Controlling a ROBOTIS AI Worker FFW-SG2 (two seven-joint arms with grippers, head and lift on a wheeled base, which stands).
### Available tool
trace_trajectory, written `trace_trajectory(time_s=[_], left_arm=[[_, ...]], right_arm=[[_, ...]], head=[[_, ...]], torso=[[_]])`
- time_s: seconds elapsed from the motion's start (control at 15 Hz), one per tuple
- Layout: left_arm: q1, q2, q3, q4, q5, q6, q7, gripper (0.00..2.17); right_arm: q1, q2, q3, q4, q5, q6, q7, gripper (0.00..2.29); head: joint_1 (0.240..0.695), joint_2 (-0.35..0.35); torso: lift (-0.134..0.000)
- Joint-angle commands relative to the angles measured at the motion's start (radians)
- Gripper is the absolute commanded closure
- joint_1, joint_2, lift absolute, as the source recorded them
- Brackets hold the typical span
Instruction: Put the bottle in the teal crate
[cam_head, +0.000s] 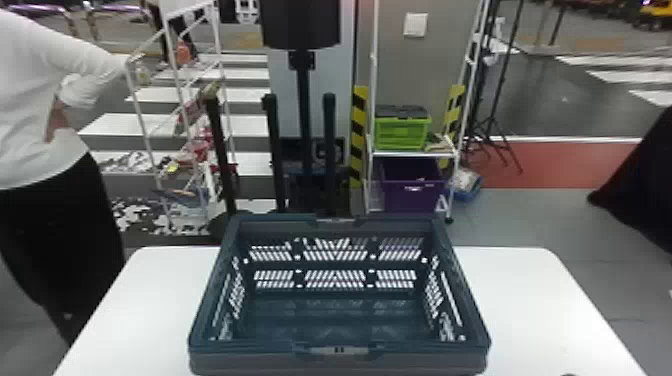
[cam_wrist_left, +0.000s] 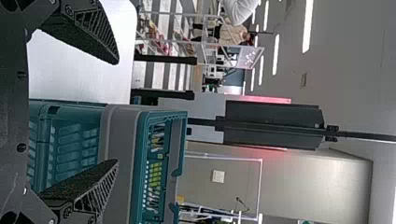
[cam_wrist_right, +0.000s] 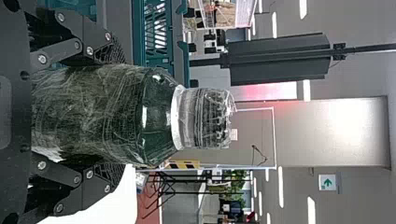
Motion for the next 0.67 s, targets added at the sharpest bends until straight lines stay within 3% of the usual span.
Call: trace_trajectory(time_s=[0.0,0.6], left_arm=[[-0.001,0.000,0.000,0.002,0.000,0.000,0.000,0.13],[-0.001,0.000,0.000,0.002,0.002,0.000,0.000,0.13]], right_arm=[[0.000,0.000,0.000,0.000,0.000,-0.001,0.000,2.26],[0.000,0.000,0.002,-0.021,0.002,0.002,0.000,2.26]], head=[[0.499,0.000],[0.499,0.000]], torso=[[0.000],[0.000]])
